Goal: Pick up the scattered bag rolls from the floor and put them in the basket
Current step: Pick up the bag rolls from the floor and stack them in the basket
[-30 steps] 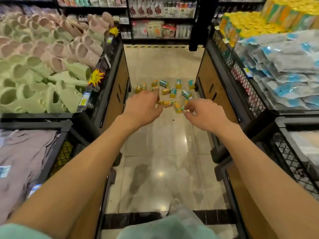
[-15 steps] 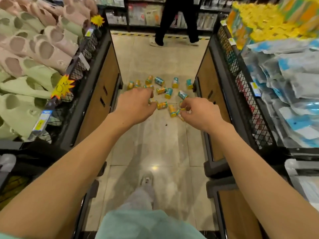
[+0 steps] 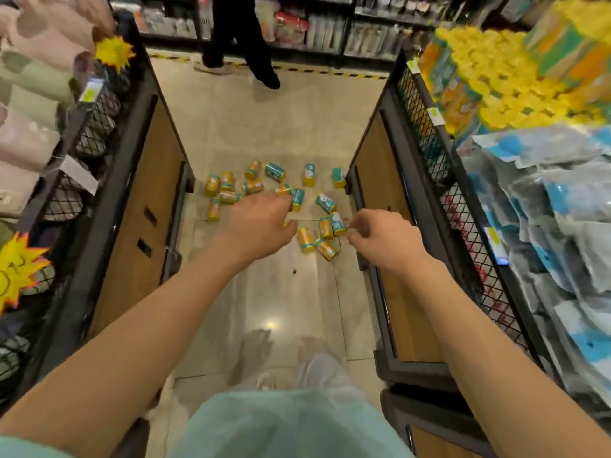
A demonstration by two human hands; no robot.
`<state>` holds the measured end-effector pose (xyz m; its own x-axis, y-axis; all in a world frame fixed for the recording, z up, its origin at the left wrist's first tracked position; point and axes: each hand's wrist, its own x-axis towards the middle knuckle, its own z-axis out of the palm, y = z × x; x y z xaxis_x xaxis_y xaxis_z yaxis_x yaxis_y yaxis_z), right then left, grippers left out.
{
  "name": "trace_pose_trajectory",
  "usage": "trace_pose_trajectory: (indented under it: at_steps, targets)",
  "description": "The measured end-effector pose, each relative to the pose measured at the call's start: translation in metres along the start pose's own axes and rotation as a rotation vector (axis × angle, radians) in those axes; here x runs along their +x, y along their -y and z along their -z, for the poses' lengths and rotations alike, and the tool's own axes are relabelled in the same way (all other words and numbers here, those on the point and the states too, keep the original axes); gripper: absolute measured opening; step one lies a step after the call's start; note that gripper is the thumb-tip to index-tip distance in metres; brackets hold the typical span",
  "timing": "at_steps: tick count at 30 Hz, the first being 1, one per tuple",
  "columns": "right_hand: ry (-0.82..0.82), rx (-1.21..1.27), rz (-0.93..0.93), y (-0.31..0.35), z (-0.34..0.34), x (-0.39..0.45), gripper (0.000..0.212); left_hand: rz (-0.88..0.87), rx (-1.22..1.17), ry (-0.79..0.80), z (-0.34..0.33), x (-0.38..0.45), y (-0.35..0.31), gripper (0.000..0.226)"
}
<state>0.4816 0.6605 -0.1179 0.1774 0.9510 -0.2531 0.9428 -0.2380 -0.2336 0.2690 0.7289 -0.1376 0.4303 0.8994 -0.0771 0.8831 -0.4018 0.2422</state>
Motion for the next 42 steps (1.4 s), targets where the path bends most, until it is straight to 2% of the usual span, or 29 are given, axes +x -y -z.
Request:
trace_pose_trajectory:
  at_steps: [5, 13, 17, 23, 28, 32, 37, 42]
  targets:
    - [0.031, 0.052, -0.031, -0.02, 0.005, 0.092, 0.034, -0.016, -0.009, 0.058, -0.011, 0.092, 0.011, 0.037]
    - [0.151, 0.119, -0.027, -0.046, -0.005, 0.258, 0.038, 0.062, 0.048, 0.174, -0.033, 0.243, 0.035, 0.041]
    - [0.201, 0.132, -0.042, -0.055, -0.01, 0.331, 0.039, 0.107, 0.002, 0.218, -0.046, 0.309, 0.057, 0.044]
    - [0.29, 0.274, -0.208, -0.055, -0.059, 0.419, 0.043, 0.149, -0.057, 0.302, -0.101, 0.389, 0.097, 0.045]
    - [0.322, 0.326, -0.309, -0.064, -0.139, 0.487, 0.049, 0.101, -0.027, 0.382, -0.181, 0.456, 0.13, 0.049]
    - [0.367, 0.362, -0.382, -0.09, -0.225, 0.548, 0.058, 0.097, -0.058, 0.385, -0.275, 0.5, 0.162, 0.054]
    - [0.401, 0.458, -0.463, -0.126, -0.375, 0.615, 0.057, 0.119, 0.001, 0.527, -0.438, 0.539, 0.195, 0.058]
    - [0.411, 0.482, -0.498, -0.156, -0.536, 0.656, 0.063, 0.083, -0.056, 0.507, -0.612, 0.555, 0.224, 0.064]
